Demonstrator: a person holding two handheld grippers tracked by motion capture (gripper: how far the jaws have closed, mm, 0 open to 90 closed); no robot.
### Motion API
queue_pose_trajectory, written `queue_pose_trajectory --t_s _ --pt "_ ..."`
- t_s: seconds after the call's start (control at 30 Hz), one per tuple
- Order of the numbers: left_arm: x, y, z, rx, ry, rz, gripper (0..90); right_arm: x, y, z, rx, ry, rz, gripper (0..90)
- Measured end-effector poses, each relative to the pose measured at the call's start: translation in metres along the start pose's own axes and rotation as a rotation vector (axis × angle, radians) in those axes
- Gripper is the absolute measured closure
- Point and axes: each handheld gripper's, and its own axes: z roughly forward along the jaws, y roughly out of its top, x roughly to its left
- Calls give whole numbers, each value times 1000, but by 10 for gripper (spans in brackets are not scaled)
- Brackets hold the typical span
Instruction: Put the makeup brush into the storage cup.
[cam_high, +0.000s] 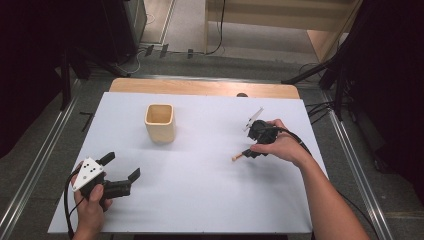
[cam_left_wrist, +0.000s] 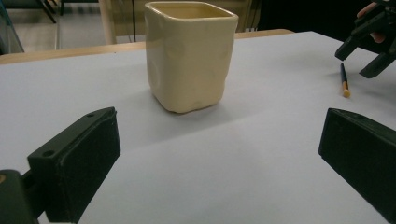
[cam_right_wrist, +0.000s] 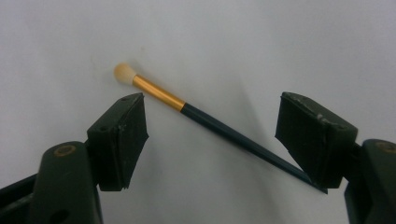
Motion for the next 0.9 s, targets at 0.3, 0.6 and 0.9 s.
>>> queue_pose_trajectory --t_s 0.3,0.6,0.9 --pt "0 0 0 4 -3 5 0 1 3 9 82 -30 -85 310" --pt "-1 0 1 4 -6 3 0 -1 1 16 133 -22 -117 361" --pt "-1 0 2 6 -12 8 0 -1 8 19 200 26 -138 555"
